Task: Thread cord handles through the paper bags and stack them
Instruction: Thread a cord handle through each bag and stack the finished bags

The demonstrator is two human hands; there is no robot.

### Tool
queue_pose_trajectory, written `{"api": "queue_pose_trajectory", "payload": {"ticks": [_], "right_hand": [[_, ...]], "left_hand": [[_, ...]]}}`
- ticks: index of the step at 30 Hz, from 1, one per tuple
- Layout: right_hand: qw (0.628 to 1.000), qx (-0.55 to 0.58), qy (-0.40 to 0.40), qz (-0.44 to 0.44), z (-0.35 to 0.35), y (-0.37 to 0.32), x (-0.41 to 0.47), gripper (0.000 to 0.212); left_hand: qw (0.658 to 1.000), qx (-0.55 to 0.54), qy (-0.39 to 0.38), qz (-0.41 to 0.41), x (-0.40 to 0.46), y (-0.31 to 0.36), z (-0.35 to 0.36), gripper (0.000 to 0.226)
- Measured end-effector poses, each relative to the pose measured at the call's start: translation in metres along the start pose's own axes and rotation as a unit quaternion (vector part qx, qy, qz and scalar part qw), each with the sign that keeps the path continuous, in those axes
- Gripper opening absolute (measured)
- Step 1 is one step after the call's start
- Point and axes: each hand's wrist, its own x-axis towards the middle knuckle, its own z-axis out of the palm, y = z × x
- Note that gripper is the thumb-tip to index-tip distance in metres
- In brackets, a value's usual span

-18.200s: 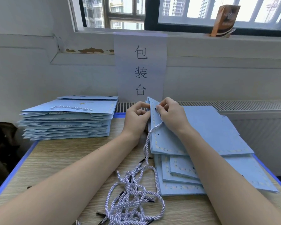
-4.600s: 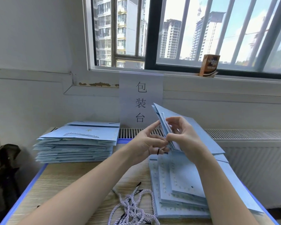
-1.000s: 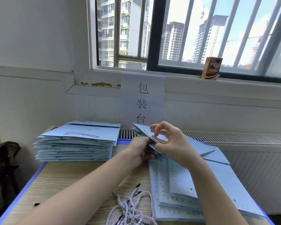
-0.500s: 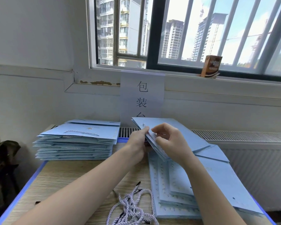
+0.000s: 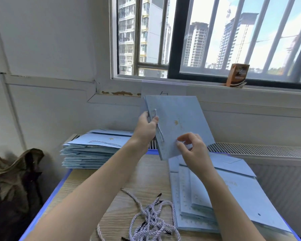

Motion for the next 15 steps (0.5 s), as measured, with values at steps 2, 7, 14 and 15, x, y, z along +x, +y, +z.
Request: {"api": "queue_pose_trajectory", "payload": {"ticks": [2,7,14,15], "right_hand": [[1.0,-0.001,0.017,0.013,0.005,-0.002,-0.003,0.004],[0.999,0.044,0.009,-0.001,0.036,-0.031,-0.018,0.022],[0.987,0.161,-0.011,-0.005,0.069,-0.096,-0.022,0.041],[0.986,0.167,-0.015,-0.003,0.074,-0.1,-0.024,0.043]], "left_hand": [[1.0,0.001,0.018,0.007,0.001,0.014,-0.013,0.015],[0.994,-0.035,0.104,0.02,0.0,0.037,-0.05,0.008],[0.964,-0.131,0.232,-0.002,-0.032,0.027,-0.081,0.002],[0.963,-0.115,0.242,-0.001,-0.035,0.025,-0.083,0.004]]}}
